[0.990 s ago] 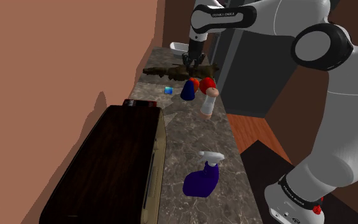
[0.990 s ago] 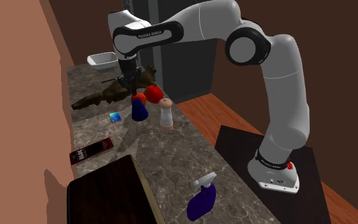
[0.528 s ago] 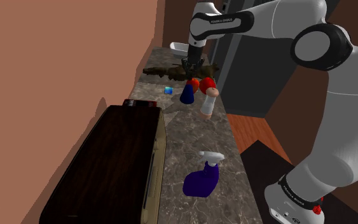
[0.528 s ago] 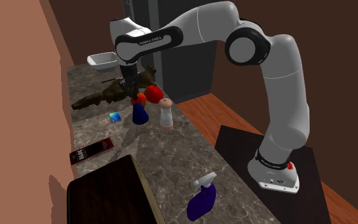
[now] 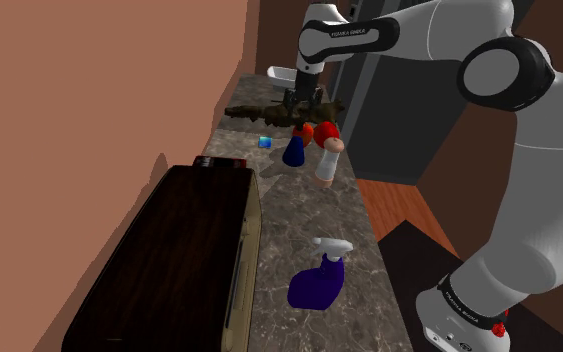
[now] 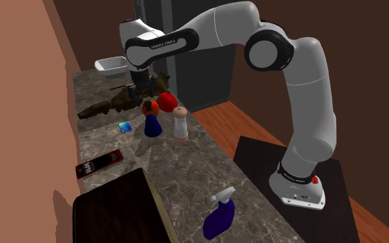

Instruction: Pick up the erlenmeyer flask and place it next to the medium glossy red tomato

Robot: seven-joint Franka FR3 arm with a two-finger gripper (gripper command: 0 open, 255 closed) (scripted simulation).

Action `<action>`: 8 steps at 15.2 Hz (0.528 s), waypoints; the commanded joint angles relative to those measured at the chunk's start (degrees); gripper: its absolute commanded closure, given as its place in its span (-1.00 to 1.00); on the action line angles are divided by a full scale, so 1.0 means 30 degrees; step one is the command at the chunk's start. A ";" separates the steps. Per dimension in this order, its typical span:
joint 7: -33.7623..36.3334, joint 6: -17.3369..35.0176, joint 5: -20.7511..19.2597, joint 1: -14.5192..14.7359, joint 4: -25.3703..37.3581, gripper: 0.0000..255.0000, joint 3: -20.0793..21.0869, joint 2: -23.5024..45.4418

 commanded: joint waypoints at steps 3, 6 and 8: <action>0.0001 0.0005 0.0000 0.0001 -0.0003 -1.00 0.0000 0.0001; -0.0048 -0.1822 0.0046 0.0052 0.1647 -1.00 0.0031 -0.0181; -0.0060 -0.2328 0.0051 0.0073 0.2153 -1.00 0.0036 -0.0181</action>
